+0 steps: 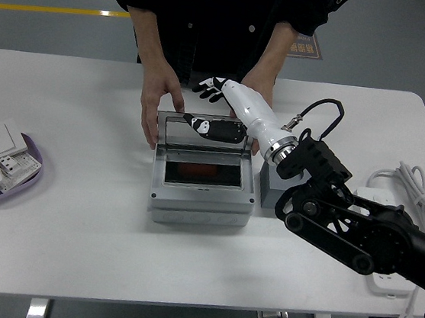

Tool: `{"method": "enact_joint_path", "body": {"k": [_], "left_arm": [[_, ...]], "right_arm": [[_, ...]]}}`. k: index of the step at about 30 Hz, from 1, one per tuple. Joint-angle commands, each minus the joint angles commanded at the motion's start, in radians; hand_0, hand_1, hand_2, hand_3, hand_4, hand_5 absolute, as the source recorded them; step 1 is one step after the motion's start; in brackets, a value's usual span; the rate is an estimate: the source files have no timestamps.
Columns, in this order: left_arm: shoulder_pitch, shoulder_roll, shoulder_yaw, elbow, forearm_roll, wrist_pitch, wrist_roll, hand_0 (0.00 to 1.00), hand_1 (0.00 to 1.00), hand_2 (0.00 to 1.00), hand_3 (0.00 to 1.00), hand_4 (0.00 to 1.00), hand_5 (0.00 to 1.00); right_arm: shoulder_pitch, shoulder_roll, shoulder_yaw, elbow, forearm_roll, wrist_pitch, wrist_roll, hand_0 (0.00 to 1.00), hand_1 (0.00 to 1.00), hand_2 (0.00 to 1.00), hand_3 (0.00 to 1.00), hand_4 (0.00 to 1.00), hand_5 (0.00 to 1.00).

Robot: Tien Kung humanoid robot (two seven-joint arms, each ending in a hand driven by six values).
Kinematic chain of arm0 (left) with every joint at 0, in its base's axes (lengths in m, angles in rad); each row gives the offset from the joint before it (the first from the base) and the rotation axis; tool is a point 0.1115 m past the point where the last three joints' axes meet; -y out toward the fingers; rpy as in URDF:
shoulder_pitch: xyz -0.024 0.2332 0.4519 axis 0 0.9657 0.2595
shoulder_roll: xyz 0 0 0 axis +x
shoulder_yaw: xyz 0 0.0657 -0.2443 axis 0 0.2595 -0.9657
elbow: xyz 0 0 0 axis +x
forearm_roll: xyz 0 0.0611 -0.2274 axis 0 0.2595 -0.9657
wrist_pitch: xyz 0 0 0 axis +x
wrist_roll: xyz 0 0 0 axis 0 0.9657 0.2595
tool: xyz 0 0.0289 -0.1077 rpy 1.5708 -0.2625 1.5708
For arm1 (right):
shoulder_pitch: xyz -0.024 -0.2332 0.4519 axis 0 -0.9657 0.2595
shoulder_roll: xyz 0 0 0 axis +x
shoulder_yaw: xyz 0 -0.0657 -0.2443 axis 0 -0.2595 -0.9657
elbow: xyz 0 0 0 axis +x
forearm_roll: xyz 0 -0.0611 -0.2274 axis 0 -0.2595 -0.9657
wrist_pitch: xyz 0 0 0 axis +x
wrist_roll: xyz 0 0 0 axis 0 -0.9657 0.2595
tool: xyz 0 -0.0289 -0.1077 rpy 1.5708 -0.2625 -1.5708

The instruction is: Pick up the cylinder from the cube,place it in the box,flap close box

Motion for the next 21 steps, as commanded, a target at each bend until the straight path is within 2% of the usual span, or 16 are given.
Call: {"method": "enact_joint_path", "body": {"k": [3,5,14,18,21], "left_arm": [[0.002,0.000,0.001,0.001,-0.002,0.000,0.001,0.592,0.626,0.612,0.634,0.684,0.217],[0.003,-0.001,0.001,0.001,-0.003,0.000,0.001,0.592,0.626,0.612,0.634,0.684,0.217],[0.005,-0.002,-0.009,0.002,0.002,0.002,0.001,0.592,0.626,0.612,0.634,0.684,0.217],[0.005,-0.003,-0.012,0.002,0.006,0.002,0.001,0.592,0.626,0.612,0.634,0.684,0.216],[0.004,-0.003,-0.013,0.002,0.008,0.002,0.000,0.594,0.627,0.611,0.635,0.684,0.216]], "right_arm": [[-0.005,-0.014,-0.020,-0.006,-0.008,0.001,-0.008,0.737,0.640,0.644,0.669,0.738,0.432],[-0.020,-0.030,-0.032,0.024,-0.027,0.002,-0.015,0.737,0.640,0.644,0.669,0.738,0.432],[-0.113,-0.117,-0.049,0.222,-0.162,-0.001,-0.042,0.735,0.639,0.643,0.673,0.736,0.432],[-0.139,-0.124,-0.056,0.294,-0.195,0.000,-0.049,0.722,0.635,0.642,0.673,0.730,0.442],[-0.155,-0.115,-0.057,0.281,-0.166,-0.002,-0.042,0.717,0.631,0.636,0.669,0.718,0.438]]}}
